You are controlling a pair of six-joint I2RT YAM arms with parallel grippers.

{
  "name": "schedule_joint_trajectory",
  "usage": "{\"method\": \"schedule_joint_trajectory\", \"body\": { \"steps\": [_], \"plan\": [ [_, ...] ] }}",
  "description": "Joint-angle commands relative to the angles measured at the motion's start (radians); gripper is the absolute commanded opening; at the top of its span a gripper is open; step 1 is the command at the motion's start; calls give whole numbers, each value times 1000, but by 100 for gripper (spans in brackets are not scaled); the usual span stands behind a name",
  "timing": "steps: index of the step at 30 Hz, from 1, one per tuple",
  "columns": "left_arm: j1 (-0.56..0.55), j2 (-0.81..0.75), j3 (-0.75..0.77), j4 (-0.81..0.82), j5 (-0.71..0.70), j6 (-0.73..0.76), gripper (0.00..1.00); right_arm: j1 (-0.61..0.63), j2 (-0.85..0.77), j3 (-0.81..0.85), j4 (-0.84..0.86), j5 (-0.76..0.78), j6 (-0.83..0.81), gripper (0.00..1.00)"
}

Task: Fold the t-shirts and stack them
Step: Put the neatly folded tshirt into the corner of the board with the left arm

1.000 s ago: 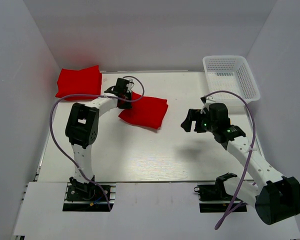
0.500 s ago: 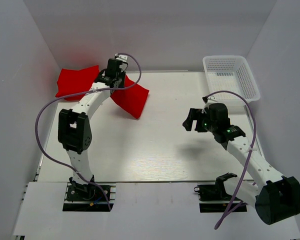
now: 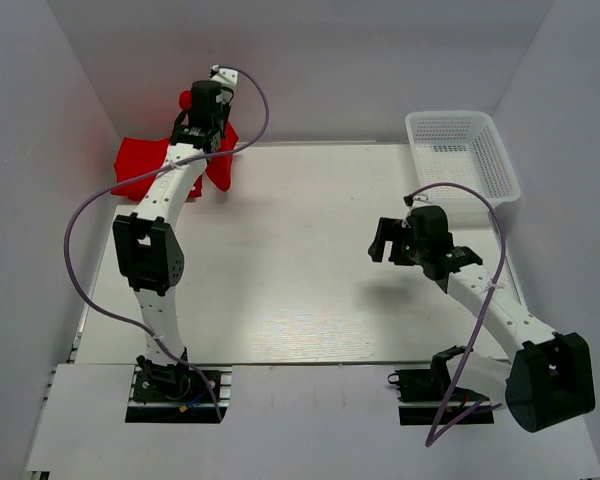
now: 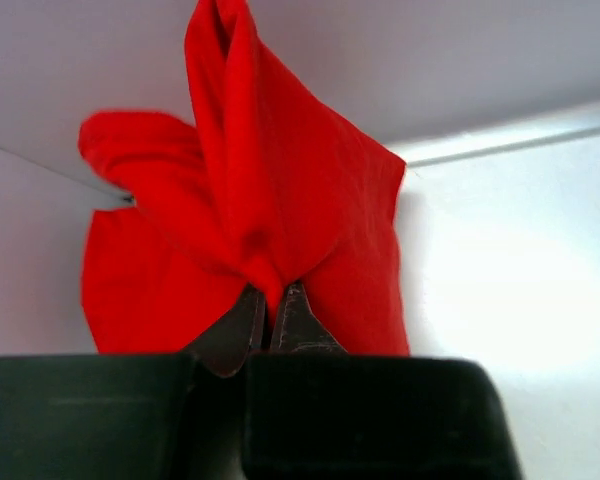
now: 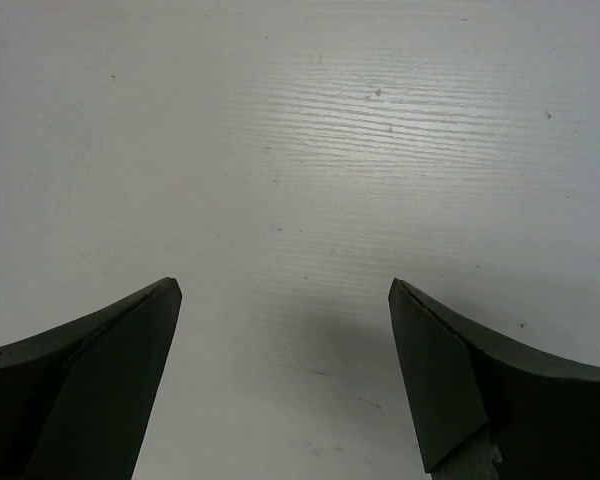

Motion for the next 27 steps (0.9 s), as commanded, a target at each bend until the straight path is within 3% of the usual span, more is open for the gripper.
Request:
{"method": "schedule_joint_trajectory", "body": {
  "steps": [1,5,10,17,27],
  "plan": [
    [30,46,152,8,-19,64,0,-6,19,35,33,36,11,90],
    [51,100,253,-1,-8,82,0,-7,37,42,41,42,14,90],
    [91,112,276,-1,-20,102,0,-7,62,40,46,45,14,90],
    [140,112,253,17,-11,124,0,-6,115,57,44,36,14,90],
    [261,68,94,83,-20,115,0,-4,172,80,44,28,20,90]
  ]
}}
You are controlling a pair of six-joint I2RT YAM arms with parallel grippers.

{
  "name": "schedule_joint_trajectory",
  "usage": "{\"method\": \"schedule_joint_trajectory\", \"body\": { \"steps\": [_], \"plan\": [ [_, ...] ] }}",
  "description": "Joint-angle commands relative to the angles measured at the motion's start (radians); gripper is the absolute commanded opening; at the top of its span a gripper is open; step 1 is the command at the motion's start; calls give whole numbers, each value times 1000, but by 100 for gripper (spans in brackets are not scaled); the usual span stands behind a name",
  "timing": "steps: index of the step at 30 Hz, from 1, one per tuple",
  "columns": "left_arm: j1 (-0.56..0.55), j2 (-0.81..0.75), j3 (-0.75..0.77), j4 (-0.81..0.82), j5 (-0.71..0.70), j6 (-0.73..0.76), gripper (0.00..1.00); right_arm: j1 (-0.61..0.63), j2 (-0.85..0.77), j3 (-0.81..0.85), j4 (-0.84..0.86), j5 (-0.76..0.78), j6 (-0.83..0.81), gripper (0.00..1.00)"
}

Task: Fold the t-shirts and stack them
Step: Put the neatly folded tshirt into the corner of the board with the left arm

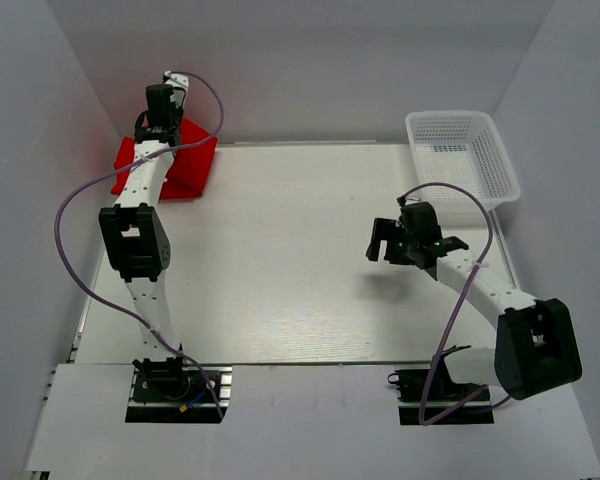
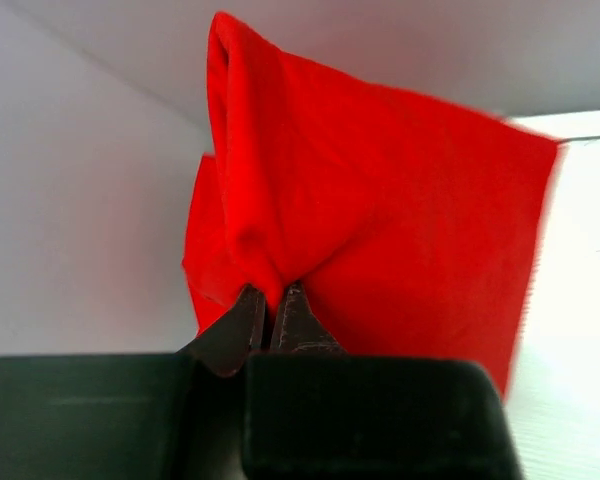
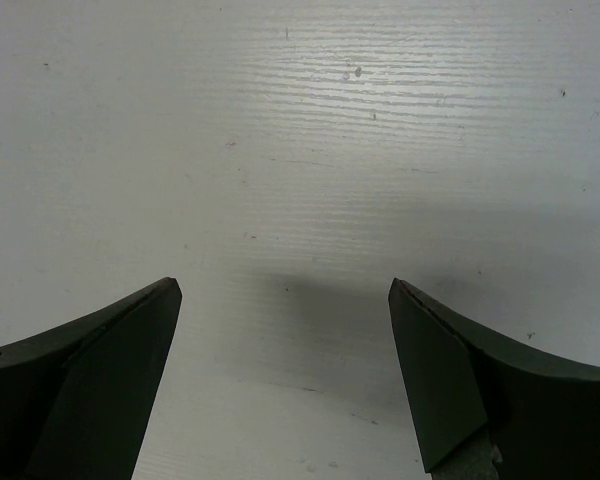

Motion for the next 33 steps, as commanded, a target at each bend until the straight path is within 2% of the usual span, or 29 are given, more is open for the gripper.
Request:
{"method": "schedule_joint_trajectory", "body": {
  "steps": [1,13,15,16,18,24,25,29,32,33],
  "plan": [
    [57,-64,-27,61,-17,0,0,-1,15,53,31,5,2,90],
    [183,63,-38,96,-100,-23,0,-3,102,92,14,8,1,90],
    [201,77,-38,87,-124,-23,18,-1,115,96,11,3,2,90],
    [201,87,-38,87,-124,-23,34,0,122,101,12,6,4,90],
    [210,88,-38,87,-146,-34,99,0,130,107,5,6,2,90],
    [210,98,45,23,-173,-106,100,7,129,131,-8,-15,-10,90],
    [210,98,89,-8,-158,-118,100,4,129,141,-12,-13,-13,90],
    [189,19,90,-65,-100,-150,100,4,130,174,-32,-17,-16,90],
    [178,-56,91,-155,15,-227,100,5,109,181,-40,-70,-16,90],
    [178,-82,91,-219,96,-247,100,7,101,176,-37,-95,-16,90]
  ]
}}
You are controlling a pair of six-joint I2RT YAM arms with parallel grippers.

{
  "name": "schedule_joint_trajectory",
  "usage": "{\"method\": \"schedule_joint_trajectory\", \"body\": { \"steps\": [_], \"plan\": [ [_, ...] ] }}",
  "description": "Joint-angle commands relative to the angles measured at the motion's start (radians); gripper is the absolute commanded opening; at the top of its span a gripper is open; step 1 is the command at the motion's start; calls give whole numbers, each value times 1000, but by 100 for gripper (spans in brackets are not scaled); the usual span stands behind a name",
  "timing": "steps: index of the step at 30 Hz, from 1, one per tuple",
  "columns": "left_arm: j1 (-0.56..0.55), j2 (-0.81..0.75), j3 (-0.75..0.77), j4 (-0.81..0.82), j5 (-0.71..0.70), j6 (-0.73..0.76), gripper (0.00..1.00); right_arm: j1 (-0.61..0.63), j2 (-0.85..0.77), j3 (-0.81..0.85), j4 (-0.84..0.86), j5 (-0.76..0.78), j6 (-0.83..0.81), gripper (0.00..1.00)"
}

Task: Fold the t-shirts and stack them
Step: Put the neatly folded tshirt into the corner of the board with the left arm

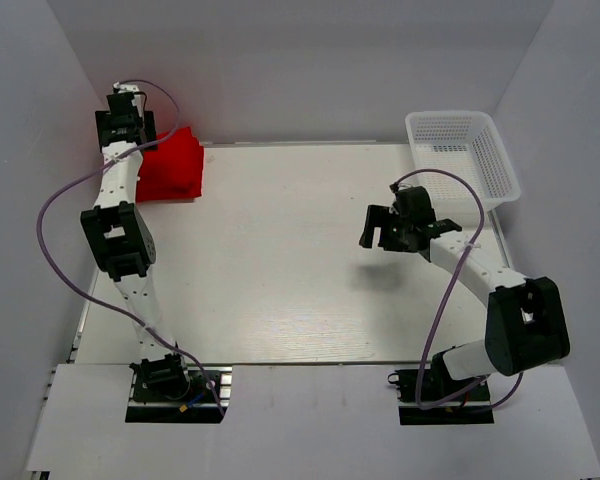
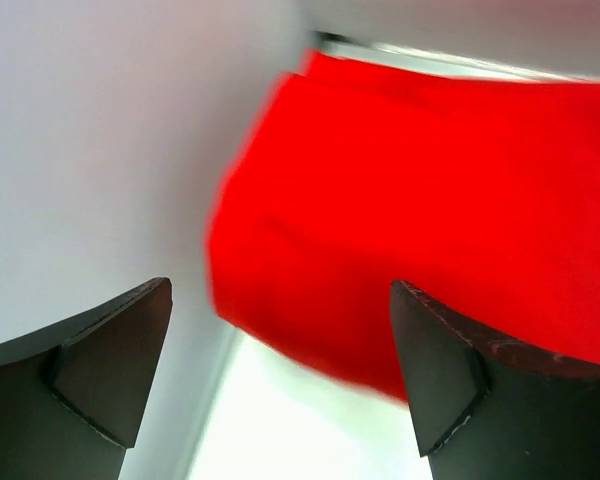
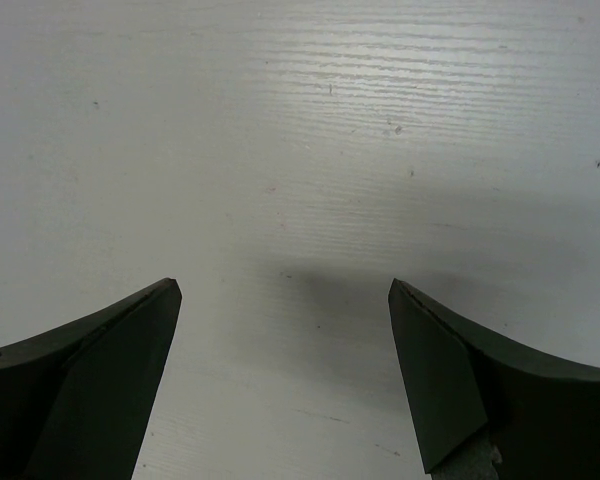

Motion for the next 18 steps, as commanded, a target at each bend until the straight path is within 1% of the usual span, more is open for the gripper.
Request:
{"method": "schedule_joint_trajectory", "body": {
  "steps": [1,2,3,4,5,6,7,8,9,10,11,12,13,14,15,16,17,18],
  "plan": [
    [-12,-194,42,-173,193,-137,100,4,-62,24,-4,-60,-14,90],
    [-23,-224,30,-202,283,-169,100,5,-91,-2,2,-63,-5,90],
    [-23,-302,-46,-214,332,-199,100,4,-109,-40,20,-66,10,90],
    [-37,-348,-103,-190,378,-246,100,4,-161,-76,30,-67,22,90],
    [-52,-397,-175,-147,458,-262,100,4,-177,-96,30,-78,35,90],
    [-61,-450,-329,-89,480,-294,100,4,-195,-116,53,-80,41,90],
    [-70,-541,-402,19,508,-368,100,2,-230,-158,68,-87,44,90],
    [-90,-580,-465,49,588,-398,100,2,-264,-192,68,-87,41,90],
    [-106,-612,-574,62,606,-433,100,1,-283,-205,65,-83,47,90],
    [-144,-680,-637,92,641,-484,100,1,-327,-235,51,-77,48,90],
    [-168,-720,-709,120,641,-510,100,-1,-343,-240,36,-78,44,90],
    [-195,-760,-860,147,641,-524,100,2,-352,-249,22,-74,42,90],
    [-222,-801,-935,186,615,-559,100,2,-396,-277,10,-69,48,90],
    [-279,-896,-1081,212,615,-559,100,2,-412,-284,-8,-72,52,90],
    [-305,-948,-1149,229,606,-571,100,4,-460,-319,-12,-73,56,90],
    [-331,-1003,-1211,247,559,-593,100,5,-475,-332,-13,-78,59,90],
    [-356,-1059,-1318,247,549,-626,100,1,-493,-344,-24,-78,64,90],
    [-398,-1167,-1361,247,520,-636,100,2,-549,-379,-24,-81,73,90]
  ]
}}
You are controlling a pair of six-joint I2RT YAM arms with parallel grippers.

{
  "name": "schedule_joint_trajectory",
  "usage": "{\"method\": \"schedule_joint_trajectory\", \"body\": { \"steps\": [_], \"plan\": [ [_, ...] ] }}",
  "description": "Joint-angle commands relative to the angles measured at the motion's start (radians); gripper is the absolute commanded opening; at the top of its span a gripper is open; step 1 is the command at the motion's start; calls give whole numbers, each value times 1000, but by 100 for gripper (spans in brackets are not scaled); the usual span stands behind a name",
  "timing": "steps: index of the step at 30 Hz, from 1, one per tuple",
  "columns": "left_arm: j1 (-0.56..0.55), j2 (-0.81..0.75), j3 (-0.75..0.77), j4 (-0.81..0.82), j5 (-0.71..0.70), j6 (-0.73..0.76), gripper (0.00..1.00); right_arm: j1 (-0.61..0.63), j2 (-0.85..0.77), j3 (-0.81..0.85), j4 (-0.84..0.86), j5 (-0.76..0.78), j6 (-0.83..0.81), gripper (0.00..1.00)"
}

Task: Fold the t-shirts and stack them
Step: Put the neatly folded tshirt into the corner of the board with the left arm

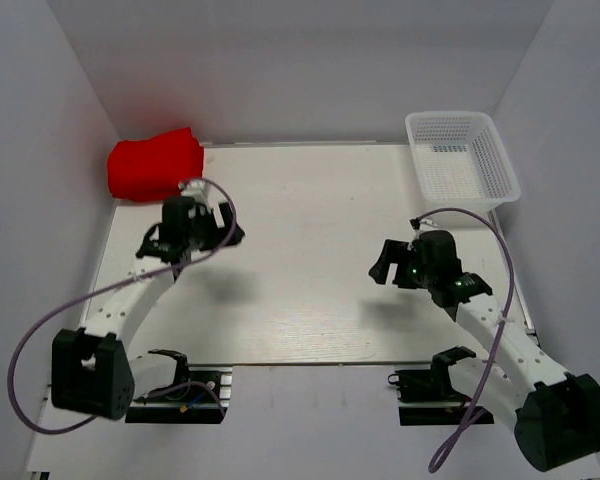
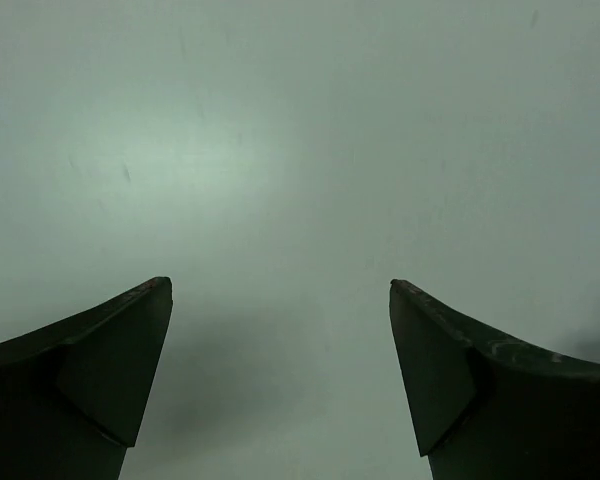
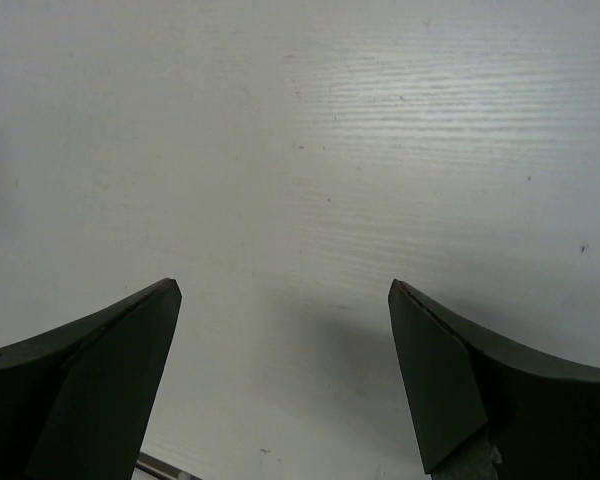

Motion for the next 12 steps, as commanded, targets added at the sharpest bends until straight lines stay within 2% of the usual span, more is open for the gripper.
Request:
{"method": "schedule_joint_trajectory", "body": {
  "steps": [1,5,12],
  "plan": [
    [-77,-225,-164,22,-50,-107,100,4,-98,-61,-19,-10,30,90],
    [-129,-383,-267,-79,-147,-107,100,2,-200,-170,19,-21,58,90],
    [-151,-359,-243,-142,-217,-107,100,1,-221,-174,-9,-15,67,90]
  ]
}}
